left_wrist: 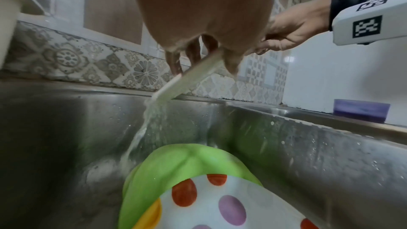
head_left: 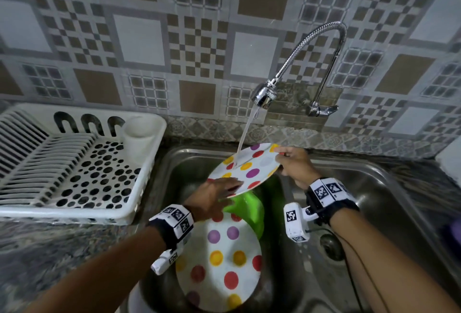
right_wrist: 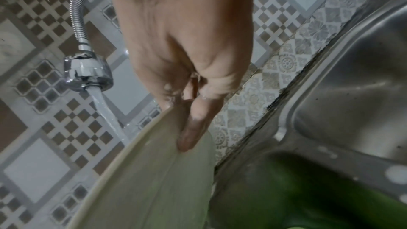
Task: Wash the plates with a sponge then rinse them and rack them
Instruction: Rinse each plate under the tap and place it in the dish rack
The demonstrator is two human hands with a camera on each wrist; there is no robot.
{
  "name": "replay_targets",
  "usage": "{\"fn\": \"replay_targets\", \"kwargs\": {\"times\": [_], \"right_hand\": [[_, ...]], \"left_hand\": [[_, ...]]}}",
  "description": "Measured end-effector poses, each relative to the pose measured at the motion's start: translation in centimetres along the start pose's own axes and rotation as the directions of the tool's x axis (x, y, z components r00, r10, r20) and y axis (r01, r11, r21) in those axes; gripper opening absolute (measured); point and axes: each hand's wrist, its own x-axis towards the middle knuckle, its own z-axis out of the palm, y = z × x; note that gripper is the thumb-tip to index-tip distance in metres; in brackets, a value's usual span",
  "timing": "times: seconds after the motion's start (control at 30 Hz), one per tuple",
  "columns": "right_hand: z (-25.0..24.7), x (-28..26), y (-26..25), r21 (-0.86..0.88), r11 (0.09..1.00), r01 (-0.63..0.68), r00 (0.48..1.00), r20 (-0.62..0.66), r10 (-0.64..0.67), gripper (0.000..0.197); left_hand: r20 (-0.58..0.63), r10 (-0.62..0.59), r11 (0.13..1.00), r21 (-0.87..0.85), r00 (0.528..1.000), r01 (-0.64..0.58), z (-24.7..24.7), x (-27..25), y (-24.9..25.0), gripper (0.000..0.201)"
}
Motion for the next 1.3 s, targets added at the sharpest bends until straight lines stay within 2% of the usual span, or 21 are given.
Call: {"fn": "replay_targets", "kwargs": {"times": [0.03, 0.1, 0.17, 0.23, 0.3, 0.33, 0.4, 0.47, 0.53, 0.6, 0.7, 0.77, 0.9, 1.03, 1.13, 1.17, 1.27, 1.3], "right_hand": [[0.4, -0.1, -0.6, 0.006, 1.000, -0.004, 1.000, -0.005, 0.004, 0.017], [1.0, -0.2, -1.5, 0.050, 0.998, -0.025, 1.000, -0.010, 0.025, 0.011], [1.3, -0.4, -2.4, 0.085, 0.995, -0.056, 0.998, 0.014, 0.055, 0.016], [1.0, -0.5, -2.6, -0.065, 0.996, -0.058, 0.998, 0.022, 0.059, 0.033], [0.1, -0.1, -1.7, -0.250, 0.968, 0.011, 0.999, 0.033, -0.003, 0.052], [-0.5, 0.2, -1.0, -0.315, 0.948, 0.048, 0.999, 0.025, -0.042, 0.057], [-1.5, 0.6, 0.3, -0.370, 0.926, 0.082, 0.995, -0.028, -0.099, 0.048], [-2.4, 0.8, 1.4, -0.354, 0.932, 0.072, 0.995, -0.039, -0.091, 0.042], [-3.3, 0.5, 2.2, -0.314, 0.949, 0.037, 0.998, -0.031, -0.049, 0.054], [-4.3, 0.5, 3.2, -0.256, 0.967, -0.002, 0.998, -0.062, -0.015, 0.061], [-5.7, 0.9, 4.4, -0.197, 0.980, -0.012, 0.997, -0.073, -0.003, 0.065], [-6.4, 0.8, 4.8, -0.191, 0.981, -0.025, 0.998, -0.063, 0.013, 0.066], [-6.2, 1.1, 4.2, -0.219, 0.972, 0.084, 0.996, 0.027, -0.080, 0.062], [-4.4, 1.9, 2.5, -0.304, 0.916, 0.264, 0.963, 0.136, -0.232, 0.057], [-2.5, 2.4, 0.8, -0.331, 0.878, 0.345, 0.928, 0.259, -0.267, 0.057], [-1.9, 2.6, 0.2, -0.343, 0.866, 0.363, 0.919, 0.285, -0.272, 0.056], [0.3, 3.0, -1.2, -0.394, 0.819, 0.417, 0.891, 0.356, -0.282, 0.052], [1.0, 3.2, -1.6, -0.400, 0.808, 0.434, 0.881, 0.375, -0.288, 0.051]], "left_hand": [[-0.124, 0.055, 0.998, 0.037, 0.991, -0.051, -0.4, 0.0, -0.3, 0.043], [-0.318, 0.116, 0.969, 0.243, 0.941, -0.038, -1.6, -0.1, -0.1, 0.024], [-0.399, 0.076, 0.963, 0.268, 0.914, 0.037, -3.1, 0.5, 0.4, 0.023], [-0.372, -0.029, 0.998, 0.037, 0.928, 0.046, -4.3, 1.7, 1.3, 0.032], [-0.337, -0.070, 0.989, -0.147, 0.939, 0.021, -5.2, 3.3, 2.4, 0.051], [-0.320, -0.076, 0.976, -0.219, 0.944, 0.004, -5.6, 4.3, 3.0, 0.052], [-0.262, -0.059, 0.967, -0.256, 0.963, -0.011, -6.0, 6.6, 4.1, 0.046], [-0.231, -0.080, 0.973, -0.231, 0.970, 0.025, -6.3, 8.6, 5.3, 0.044], [-0.201, -0.101, 0.972, -0.230, 0.974, 0.053, -6.2, 10.3, 6.2, 0.040], [-0.169, -0.062, 0.979, -0.201, 0.984, 0.027, -5.9, 11.4, 6.6, 0.029], [-0.141, -0.087, 0.950, -0.311, 0.986, 0.040, -5.3, 12.0, 6.8, 0.027], [-0.170, -0.108, 0.939, -0.340, 0.979, 0.044, -5.1, 11.9, 6.7, 0.032], [-0.258, -0.149, 0.891, -0.455, 0.955, 0.016, -5.5, 10.3, 5.0, 0.038], [-0.341, -0.278, 0.813, -0.581, 0.898, 0.031, -6.7, 7.9, 3.4, 0.038], [-0.395, -0.328, 0.786, -0.618, 0.858, 0.016, -7.4, 6.0, 2.4, 0.036], [-0.419, -0.355, 0.781, -0.624, 0.836, 0.019, -7.6, 5.5, 2.0, 0.033], [-0.483, -0.504, 0.748, -0.659, 0.716, 0.081, -8.0, 4.4, 0.1, 0.035], [-0.500, -0.524, 0.758, -0.644, 0.689, 0.109, -8.0, 3.9, -0.6, 0.034]]}}
